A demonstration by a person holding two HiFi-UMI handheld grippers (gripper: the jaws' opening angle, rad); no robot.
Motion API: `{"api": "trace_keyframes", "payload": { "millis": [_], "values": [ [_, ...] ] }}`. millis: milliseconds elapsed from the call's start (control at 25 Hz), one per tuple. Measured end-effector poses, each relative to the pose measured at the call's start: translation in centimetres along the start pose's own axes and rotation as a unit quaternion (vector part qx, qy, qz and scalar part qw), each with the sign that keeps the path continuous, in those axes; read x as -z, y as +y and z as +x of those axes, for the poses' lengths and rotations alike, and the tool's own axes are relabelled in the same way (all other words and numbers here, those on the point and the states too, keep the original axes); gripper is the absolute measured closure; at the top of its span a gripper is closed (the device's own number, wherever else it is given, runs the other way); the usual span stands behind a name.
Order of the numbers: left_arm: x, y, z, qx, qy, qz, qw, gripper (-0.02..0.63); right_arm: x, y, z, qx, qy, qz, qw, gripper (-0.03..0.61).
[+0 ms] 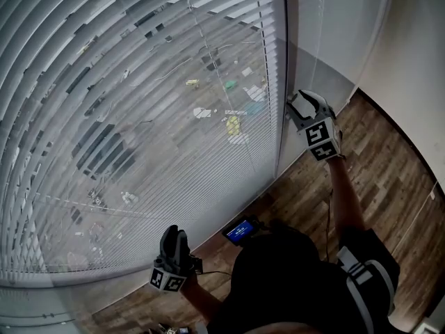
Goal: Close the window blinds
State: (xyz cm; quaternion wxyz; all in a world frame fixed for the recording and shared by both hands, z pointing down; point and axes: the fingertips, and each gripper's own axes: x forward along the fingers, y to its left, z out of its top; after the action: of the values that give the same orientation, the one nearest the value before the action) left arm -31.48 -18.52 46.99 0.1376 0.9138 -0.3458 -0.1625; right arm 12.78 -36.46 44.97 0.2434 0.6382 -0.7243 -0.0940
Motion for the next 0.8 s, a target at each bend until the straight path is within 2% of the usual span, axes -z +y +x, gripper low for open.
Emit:
{"api": "trace_keyframes", "payload": {
  "millis": [80,200,240,360,400,480,560,680,800],
  "values": [
    [0.13,0.14,0.07,0.0,0.001,0.0,1.0,0.483,-0.33,-0.05,-0.02,0.03,-0.001,-0.07,0.997,0.397],
    [0.25,0.17,0.16,0.001,0.0,0.0,1.0,0.483,-0.53,0.05,-0.04,0.047,0.008,-0.129,0.99,0.402],
    [0.29,0.17,0.18,0.002,0.0,0.0,1.0,0.483,-0.5,0.14,-0.02,0.047,0.013,-0.14,0.989,0.436],
    [0.3,0.3,0.26,0.002,0.0,0.0,1.0,0.483,-0.38,0.18,0.07,0.036,0.025,-0.124,0.991,0.449],
    [0.3,0.38,0.31,0.002,-0.001,-0.001,1.0,0.483,-0.36,0.15,0.13,0.026,0.028,-0.099,0.994,0.449],
    [0.36,0.51,0.42,0.003,-0.001,-0.002,1.0,0.483,-0.18,0.09,0.29,-0.004,0.027,-0.017,0.999,0.449],
    [0.48,0.54,0.53,0.004,0.0,-0.003,1.0,0.482,0.03,-0.08,0.44,-0.038,0.024,0.076,0.996,0.449],
    [0.51,0.47,0.57,0.006,0.0,-0.003,1.0,0.483,0.26,-0.29,0.43,-0.08,0.024,0.194,0.977,0.449],
    [0.45,0.54,0.52,0.007,-0.002,-0.004,1.0,0.483,0.46,-0.32,0.49,-0.12,0.015,0.296,0.948,0.449]
  ]
}}
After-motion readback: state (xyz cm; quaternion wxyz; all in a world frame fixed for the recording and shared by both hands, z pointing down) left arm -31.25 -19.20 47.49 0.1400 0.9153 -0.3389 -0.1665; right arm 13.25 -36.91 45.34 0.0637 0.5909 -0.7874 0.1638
